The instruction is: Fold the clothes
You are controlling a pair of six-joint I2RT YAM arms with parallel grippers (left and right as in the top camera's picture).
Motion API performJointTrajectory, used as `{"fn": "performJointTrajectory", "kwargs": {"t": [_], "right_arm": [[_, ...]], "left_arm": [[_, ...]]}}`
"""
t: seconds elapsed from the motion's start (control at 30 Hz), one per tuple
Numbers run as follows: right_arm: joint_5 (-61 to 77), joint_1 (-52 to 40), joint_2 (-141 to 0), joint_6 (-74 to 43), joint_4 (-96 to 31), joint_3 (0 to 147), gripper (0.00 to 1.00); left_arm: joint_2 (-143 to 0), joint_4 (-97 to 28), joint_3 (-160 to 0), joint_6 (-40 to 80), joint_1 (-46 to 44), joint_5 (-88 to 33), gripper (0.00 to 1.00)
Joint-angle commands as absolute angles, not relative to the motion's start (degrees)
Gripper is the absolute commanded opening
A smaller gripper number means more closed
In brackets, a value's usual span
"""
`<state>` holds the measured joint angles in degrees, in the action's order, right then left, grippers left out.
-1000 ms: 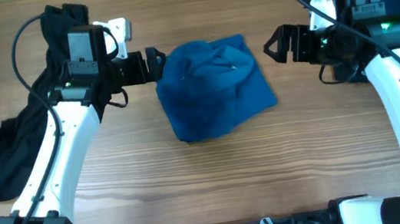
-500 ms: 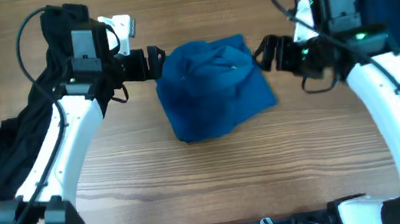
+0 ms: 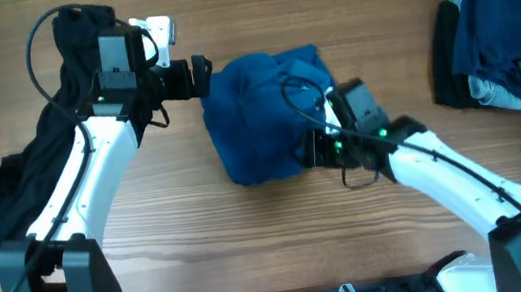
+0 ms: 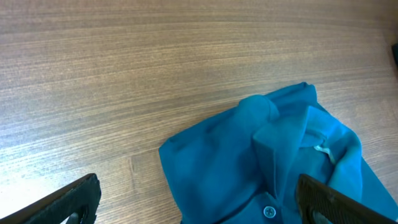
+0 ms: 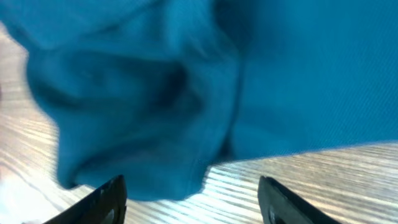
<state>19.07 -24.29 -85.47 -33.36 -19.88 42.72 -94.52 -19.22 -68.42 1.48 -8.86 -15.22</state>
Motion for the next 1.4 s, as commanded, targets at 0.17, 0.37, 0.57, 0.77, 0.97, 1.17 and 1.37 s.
{"fn": "performJointTrajectory", "kwargs": {"t": [0.17, 0.37, 0.57, 0.77, 0.97, 1.17, 1.37], "right_arm": [[21.6, -24.6, -85.2, -38.8, -7.7, 34.8, 0.61], [23.9, -24.6, -85.2, -37.5, -7.4, 34.8, 0.6], [23.3, -24.6, -85.2, -37.4, -5.8, 34.8, 0.57], [18.3, -24.6, -85.2, -34.3, -3.0, 34.8, 0.57], [14.6, -24.6, -85.4, -31.0, -2.6, 34.8, 0.56], [15.3, -24.6, -88.3, -30.8, -0.2, 34.8, 0.54], [20.7, -24.6, -91.7, -29.6, 0.8, 34.8, 0.51]], "left_arm": [[-95.7, -20.1, -68.4, 0.3, -8.5, -14.9, 1.0], [-95.7, -20.8, -68.4, 0.4, -8.5, -14.9, 1.0], [-95.7, -23.5, -68.4, 0.4, -8.5, -14.9, 1.0], [-95.7, -24.5, -68.4, 0.4, -8.5, -14.9, 1.0], [-96.7, -25.2, -68.4, 0.9, -8.5, -14.9, 1.0], [-98.3, -25.1, -68.4, 0.8, -8.5, -14.9, 1.0], [-98.5, -25.2, -68.4, 0.8, -8.5, -13.0, 1.0]]}}
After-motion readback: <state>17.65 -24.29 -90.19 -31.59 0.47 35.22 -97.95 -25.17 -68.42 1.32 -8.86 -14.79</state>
